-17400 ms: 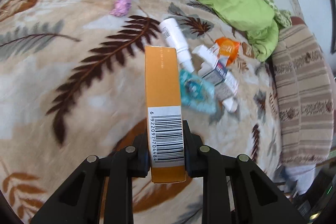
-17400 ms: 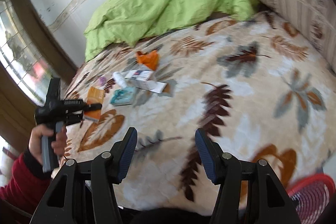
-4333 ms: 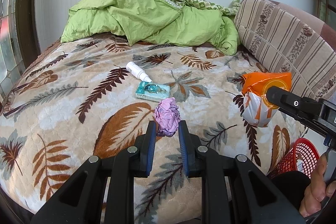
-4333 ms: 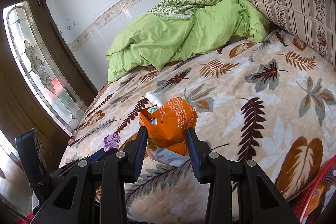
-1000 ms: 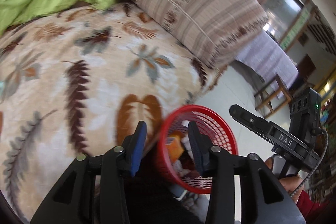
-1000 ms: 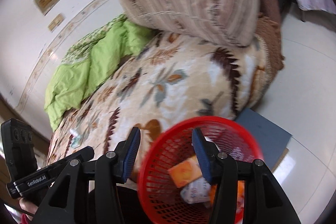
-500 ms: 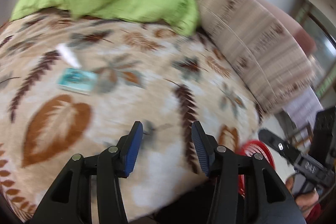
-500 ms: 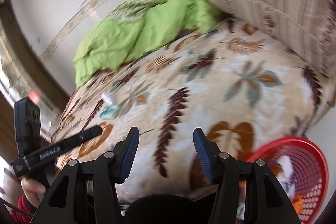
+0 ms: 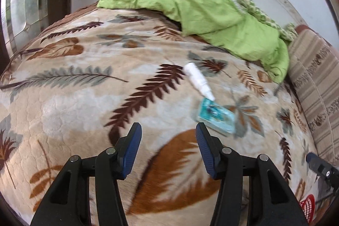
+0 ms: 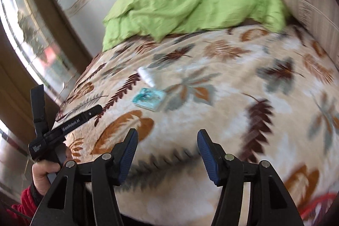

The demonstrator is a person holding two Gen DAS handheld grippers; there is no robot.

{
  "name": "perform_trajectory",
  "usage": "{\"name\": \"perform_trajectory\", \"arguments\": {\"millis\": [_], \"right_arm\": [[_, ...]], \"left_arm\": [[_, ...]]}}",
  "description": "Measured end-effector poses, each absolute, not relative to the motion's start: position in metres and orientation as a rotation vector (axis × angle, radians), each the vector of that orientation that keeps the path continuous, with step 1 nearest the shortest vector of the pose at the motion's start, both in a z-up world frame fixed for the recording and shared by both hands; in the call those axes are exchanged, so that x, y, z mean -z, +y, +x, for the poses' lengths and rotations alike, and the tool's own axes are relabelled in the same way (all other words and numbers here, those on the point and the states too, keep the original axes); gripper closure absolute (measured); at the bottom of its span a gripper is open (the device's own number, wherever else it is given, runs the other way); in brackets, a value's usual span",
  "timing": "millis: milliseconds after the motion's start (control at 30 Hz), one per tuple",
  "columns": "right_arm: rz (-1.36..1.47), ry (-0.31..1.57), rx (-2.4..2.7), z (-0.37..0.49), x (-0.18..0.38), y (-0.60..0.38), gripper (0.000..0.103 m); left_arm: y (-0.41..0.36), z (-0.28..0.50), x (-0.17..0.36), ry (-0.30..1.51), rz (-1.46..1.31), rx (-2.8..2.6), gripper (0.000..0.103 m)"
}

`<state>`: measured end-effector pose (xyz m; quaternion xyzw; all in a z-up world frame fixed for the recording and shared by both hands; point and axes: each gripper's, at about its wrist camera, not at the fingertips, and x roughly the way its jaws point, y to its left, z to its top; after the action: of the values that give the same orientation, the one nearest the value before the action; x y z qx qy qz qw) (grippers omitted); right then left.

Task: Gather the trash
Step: 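Move both open tools back over the white tube and teal packet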

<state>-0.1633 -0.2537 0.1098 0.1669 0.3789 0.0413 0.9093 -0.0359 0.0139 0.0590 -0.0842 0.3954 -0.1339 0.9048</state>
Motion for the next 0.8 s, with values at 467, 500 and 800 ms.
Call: {"name": "perform_trajectory", "arguments": {"millis": [467,500,800], "right_arm": [[0.227,0.953,-0.241,0.041,-0.044,-0.204,0.034],[0.239,0.976,-0.253,0.052,-0.036,-0.204,0.034],[0.122,1.055,-0.395,0.037,-0.021,-0.176,0.032]], "left_arm": [[0.039,-0.013,-0.038,0.869,-0.252,0.213,0.051],[0.04,-0.012,-0.037,0.87,-0.255,0.212,0.051],[0.043,-0.012,-0.038,0.864,-0.272,0.22,0.051]]}}
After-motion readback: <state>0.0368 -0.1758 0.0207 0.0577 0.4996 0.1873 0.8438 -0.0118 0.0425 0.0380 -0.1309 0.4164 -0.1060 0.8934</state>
